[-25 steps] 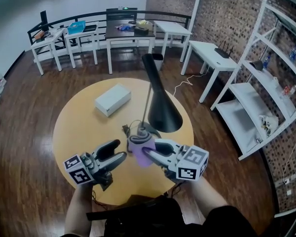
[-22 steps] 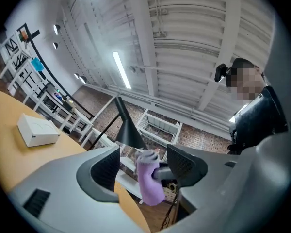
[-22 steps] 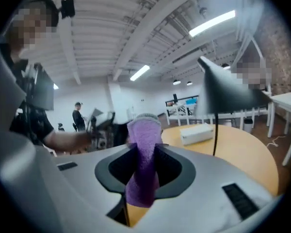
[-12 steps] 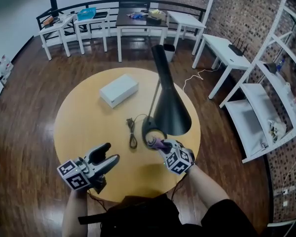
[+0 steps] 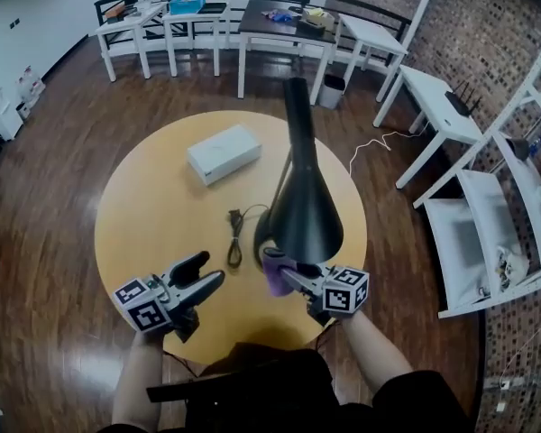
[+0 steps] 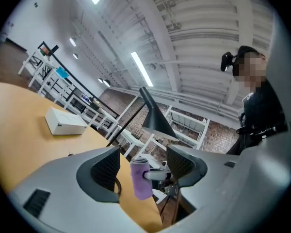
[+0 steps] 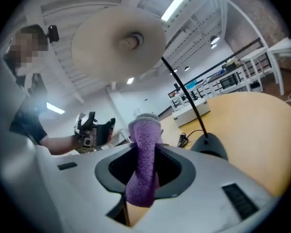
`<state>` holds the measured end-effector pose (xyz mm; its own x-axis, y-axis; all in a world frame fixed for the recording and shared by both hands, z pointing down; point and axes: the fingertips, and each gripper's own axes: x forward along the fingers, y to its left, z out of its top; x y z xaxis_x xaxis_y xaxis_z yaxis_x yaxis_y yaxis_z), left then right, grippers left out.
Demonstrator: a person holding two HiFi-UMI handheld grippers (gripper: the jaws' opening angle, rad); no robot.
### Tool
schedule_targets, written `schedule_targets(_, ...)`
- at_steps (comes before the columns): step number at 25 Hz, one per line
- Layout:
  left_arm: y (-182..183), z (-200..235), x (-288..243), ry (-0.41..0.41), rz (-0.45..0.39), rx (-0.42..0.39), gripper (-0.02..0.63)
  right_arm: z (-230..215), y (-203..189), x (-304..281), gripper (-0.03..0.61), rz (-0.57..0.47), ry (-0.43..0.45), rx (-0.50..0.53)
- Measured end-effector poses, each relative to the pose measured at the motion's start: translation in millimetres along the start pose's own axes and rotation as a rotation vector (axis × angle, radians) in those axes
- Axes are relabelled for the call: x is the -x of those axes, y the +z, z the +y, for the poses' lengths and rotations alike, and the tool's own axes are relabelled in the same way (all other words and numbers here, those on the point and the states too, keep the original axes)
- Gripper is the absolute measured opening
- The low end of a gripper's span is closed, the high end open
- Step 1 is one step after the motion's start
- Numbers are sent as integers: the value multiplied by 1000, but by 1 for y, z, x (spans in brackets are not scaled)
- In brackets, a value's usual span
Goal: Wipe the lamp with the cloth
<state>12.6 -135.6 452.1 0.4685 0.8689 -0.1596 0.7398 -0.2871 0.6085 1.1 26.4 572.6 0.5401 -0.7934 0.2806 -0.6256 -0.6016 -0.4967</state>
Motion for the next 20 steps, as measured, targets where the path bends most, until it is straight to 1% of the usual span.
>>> schedule_targets(2, -3, 0, 2, 9, -33, 53, 293, -27, -9, -3, 95, 79, -142, 108)
schedule_targets(3, -4, 0, 4, 18, -45, 63, 293, -44, -8, 2, 95, 103, -221, 155)
schedule_targets(4, -5, 0, 7, 30, -52, 62, 293, -63, 0, 11, 95, 104, -289, 178)
schedule_targets(6, -3, -1, 12, 57, -63, 42, 293, -96, 34, 41, 95, 43, -383, 169)
schedule_targets(7, 0, -1, 14, 68, -72, 31, 293, -105, 59, 58, 95, -3, -404, 165)
schedule_targets(8, 3, -2, 15, 75, -83, 21, 293, -108, 87, 74, 94, -47, -401, 178)
schedule_targets(9, 6, -3, 15, 76, -94, 10, 292, -103, 116, 87, 94, -80, -374, 207)
schedule_targets(10, 8, -4, 12, 71, -98, -5, 291, -91, 142, 96, 95, -97, -329, 248)
schedule_targets(12, 11, -8, 2, 50, -83, -51, 288, -57, 181, 101, 95, -87, -240, 345)
schedule_targets(13, 13, -10, -5, 36, -67, -79, 288, -39, 194, 100, 95, -82, -221, 396)
schedule_targets(15, 20, -14, -21, 3, -41, -129, 288, -9, 210, 99, 95, -106, -234, 481)
schedule_targets(16, 25, -17, -30, -16, -33, -149, 289, 3, 213, 100, 95, -129, -246, 507)
schedule_targets(18, 36, -22, -50, -53, -14, -185, 288, 24, 215, 105, 95, -168, -247, 535)
schedule_targets(20, 39, -26, -74, -88, 34, -216, 290, 36, 210, 111, 95, -180, -238, 545)
